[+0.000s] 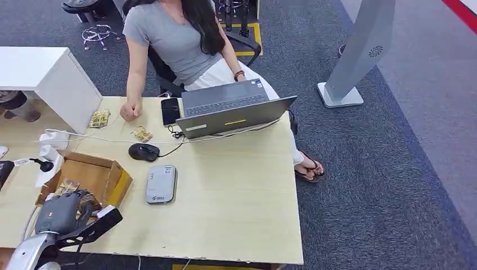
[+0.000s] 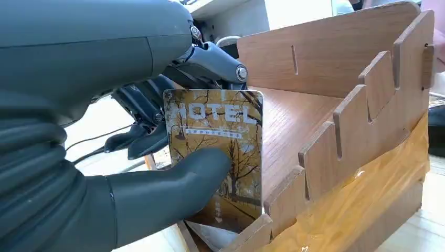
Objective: Pass the card to the sensor for recognition and then transmit it.
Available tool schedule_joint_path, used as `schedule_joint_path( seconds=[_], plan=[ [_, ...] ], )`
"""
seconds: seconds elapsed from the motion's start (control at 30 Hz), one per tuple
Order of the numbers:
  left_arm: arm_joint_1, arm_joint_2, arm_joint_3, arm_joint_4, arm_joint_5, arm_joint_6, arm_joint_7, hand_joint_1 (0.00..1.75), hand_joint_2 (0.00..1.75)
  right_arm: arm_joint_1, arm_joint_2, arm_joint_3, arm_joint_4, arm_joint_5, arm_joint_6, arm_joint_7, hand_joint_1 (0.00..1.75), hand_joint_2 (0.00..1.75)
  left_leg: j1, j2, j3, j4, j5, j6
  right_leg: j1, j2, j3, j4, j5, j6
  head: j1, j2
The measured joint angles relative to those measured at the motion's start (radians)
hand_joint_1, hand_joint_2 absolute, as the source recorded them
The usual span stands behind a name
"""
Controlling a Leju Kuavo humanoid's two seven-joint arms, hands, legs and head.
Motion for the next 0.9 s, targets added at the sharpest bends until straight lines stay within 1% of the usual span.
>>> schedule_joint_path(
  seconds=[0.43, 0.53, 0.73, 0.87, 0.9],
  plan=[
    [0.000, 0.000, 0.000, 0.000, 0.000, 0.000, 0.000, 1.75, 1.75, 0.000, 0.000, 0.000, 0.000, 0.000, 0.000, 0.000, 0.00, 1.75, 0.000, 0.000, 0.000, 0.000, 0.000, 0.000, 0.000, 0.000, 0.000, 0.000, 0.000, 0.000, 0.000, 0.000],
    [0.000, 0.000, 0.000, 0.000, 0.003, -0.002, -0.010, 1.75, 1.75, 0.000, 0.000, 0.000, 0.000, 0.002, 0.003, 0.000, 0.00, 1.75, 0.000, 0.000, 0.000, 0.000, 0.000, 0.000, 0.000, 0.000, 0.000, 0.000, 0.000, 0.000, 0.000, 0.000],
    [-0.004, -0.003, 0.001, 0.000, 0.006, -0.001, -0.011, 1.75, 1.75, 0.000, 0.000, 0.000, 0.000, 0.006, 0.006, 0.002, 0.00, 1.75, 0.000, 0.000, 0.000, 0.000, 0.000, 0.000, 0.000, 0.000, 0.000, 0.000, 0.000, 0.000, 0.000, 0.000],
    [-0.037, -0.008, 0.000, 0.000, 0.011, 0.001, -0.012, 1.75, 1.75, 0.000, 0.000, 0.000, 0.000, 0.014, 0.008, 0.002, 0.00, 1.75, 0.000, -0.001, 0.002, 0.001, 0.000, 0.000, 0.000, 0.000, -0.003, -0.001, 0.000, 0.000, 0.000, 0.000],
    [-0.073, 0.000, -0.002, 0.000, 0.014, -0.004, -0.014, 1.75, 1.75, -0.001, 0.000, 0.000, 0.000, 0.016, 0.009, -0.002, 0.00, 1.75, 0.000, -0.002, 0.001, 0.002, 0.002, 0.000, 0.000, -0.001, -0.004, 0.000, 0.000, 0.000, -0.003, 0.000]
  ],
)
